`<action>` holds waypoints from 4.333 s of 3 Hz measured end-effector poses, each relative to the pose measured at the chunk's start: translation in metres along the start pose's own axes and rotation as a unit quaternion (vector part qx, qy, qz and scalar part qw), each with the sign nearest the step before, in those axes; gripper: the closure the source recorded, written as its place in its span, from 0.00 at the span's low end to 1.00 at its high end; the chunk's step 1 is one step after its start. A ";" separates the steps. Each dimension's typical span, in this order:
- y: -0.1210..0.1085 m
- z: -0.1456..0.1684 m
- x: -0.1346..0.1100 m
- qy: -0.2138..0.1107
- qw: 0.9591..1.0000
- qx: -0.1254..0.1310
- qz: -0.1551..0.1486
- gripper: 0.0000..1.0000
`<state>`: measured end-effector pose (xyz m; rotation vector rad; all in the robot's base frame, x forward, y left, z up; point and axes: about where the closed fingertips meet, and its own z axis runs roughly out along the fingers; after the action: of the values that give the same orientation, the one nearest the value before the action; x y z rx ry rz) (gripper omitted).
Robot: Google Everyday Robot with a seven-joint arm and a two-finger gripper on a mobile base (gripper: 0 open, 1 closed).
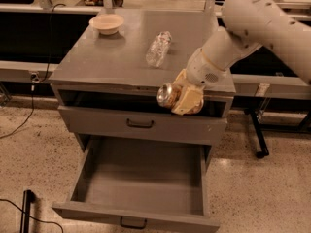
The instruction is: Place orange can into middle drawer
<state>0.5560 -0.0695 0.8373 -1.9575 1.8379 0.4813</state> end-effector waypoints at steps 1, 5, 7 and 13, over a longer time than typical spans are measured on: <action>0.019 0.081 0.011 -0.004 0.998 -0.006 0.062 1.00; 0.054 0.237 0.090 -0.114 0.972 0.023 0.206 1.00; 0.047 0.318 0.120 -0.128 0.966 0.047 0.218 1.00; 0.070 0.402 0.129 -0.070 0.981 0.024 0.182 0.38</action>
Offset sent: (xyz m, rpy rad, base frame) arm -0.0049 0.0220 -0.0416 0.0193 0.0390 -0.0750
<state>0.5070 0.0239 0.4228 -1.5155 2.0991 0.6592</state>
